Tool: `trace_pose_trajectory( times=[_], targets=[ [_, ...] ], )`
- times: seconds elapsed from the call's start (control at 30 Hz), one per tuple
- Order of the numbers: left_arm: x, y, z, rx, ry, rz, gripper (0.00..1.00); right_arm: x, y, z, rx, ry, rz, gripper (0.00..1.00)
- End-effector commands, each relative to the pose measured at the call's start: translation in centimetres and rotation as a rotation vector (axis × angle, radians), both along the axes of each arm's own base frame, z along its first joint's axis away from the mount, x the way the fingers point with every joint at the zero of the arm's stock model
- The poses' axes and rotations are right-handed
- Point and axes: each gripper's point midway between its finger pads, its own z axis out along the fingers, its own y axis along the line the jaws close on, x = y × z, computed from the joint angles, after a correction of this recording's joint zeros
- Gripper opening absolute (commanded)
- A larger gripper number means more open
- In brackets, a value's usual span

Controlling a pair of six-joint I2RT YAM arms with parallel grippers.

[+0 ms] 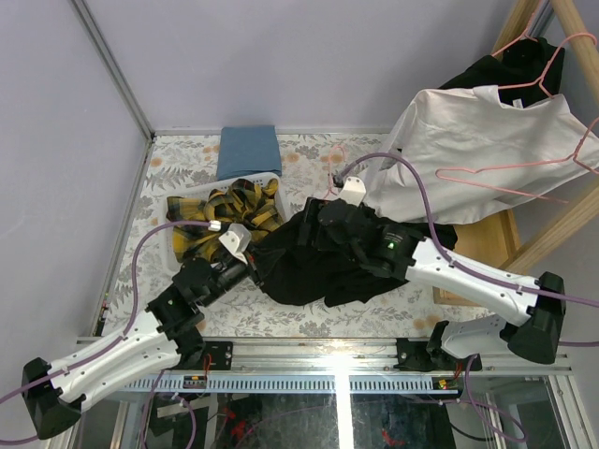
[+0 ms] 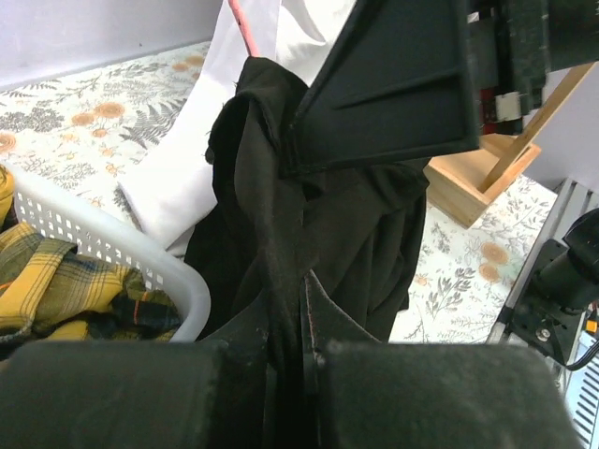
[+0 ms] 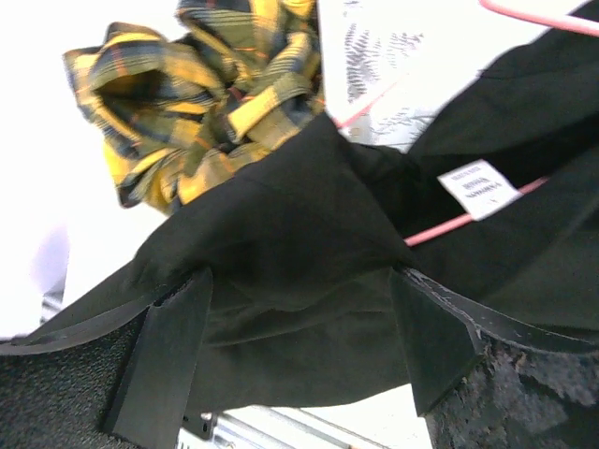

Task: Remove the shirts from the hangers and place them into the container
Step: Remove the shirt from the hanger.

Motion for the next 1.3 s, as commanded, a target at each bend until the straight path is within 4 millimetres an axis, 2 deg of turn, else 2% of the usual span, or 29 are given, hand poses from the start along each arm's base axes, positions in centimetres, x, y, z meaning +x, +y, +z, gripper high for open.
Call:
trace_pose_trajectory(
  times=[0.0, 0.13, 0.3, 0.4, 0.5, 0.6, 0.8, 0.97, 1.07, 1.1, 1.17, 1.23, 1.27],
  targets=[
    [-0.8, -0.4, 2.3, -0.006, -0.052, -0.043, 0.0, 2.0, -1.6, 1.6, 0.102, 0.023, -0.268, 0.84],
    [-0.2, -0.4, 1.1, 0.047, -0.03, -0.014, 0.0, 1.7, -1.9, 1.9, 0.149, 0.036, -0.286, 0.85],
    [0.2, -0.4, 0.7, 0.058, -0.018, 0.019, 0.0, 1.0, -2.0, 3.2, 0.258, 0.003, -0.239, 0.85],
    [0.2, -0.5, 0.5, 0.064, -0.015, 0.021, 0.0, 0.9, -2.4, 3.2, 0.264, -0.007, -0.241, 0.85],
    [-0.1, -0.9, 0.7, 0.065, -0.019, -0.003, 0.0, 1.7, -3.1, 1.5, 0.216, 0.001, -0.314, 0.86],
    [-0.7, -1.5, 0.8, 0.072, -0.014, -0.048, 0.0, 2.5, -3.6, 0.0, 0.197, 0.028, -0.418, 0.81],
    [-1.7, -2.5, 0.1, 0.114, -0.003, -0.104, 0.0, 3.6, -1.8, -0.4, 0.188, 0.039, -0.436, 0.72],
    [-2.2, -2.9, -0.6, 0.161, 0.017, -0.12, 0.0, 3.5, -1.4, -0.8, 0.185, 0.052, -0.416, 0.77],
    [-2.4, -3.1, -0.2, 0.159, 0.003, -0.123, 0.0, 3.0, -1.0, -2.0, 0.174, 0.086, -0.39, 0.79],
    [-2.4, -3.1, -0.1, 0.162, 0.0, -0.123, 0.0, 2.9, -0.9, -2.5, 0.162, 0.098, -0.379, 0.77],
    [-2.4, -3.1, -0.2, 0.18, 0.006, -0.119, 0.0, 2.5, -0.7, -2.9, 0.141, 0.11, -0.349, 0.65],
    [-2.2, -3.1, -0.6, 0.206, 0.023, -0.109, 0.01, 2.2, -0.2, -2.6, 0.147, 0.096, -0.295, 0.45],
    [-2.1, -3.0, -0.8, 0.215, 0.035, -0.1, 0.03, 2.0, -0.1, -2.2, 0.145, 0.08, -0.255, 0.4]
  ],
)
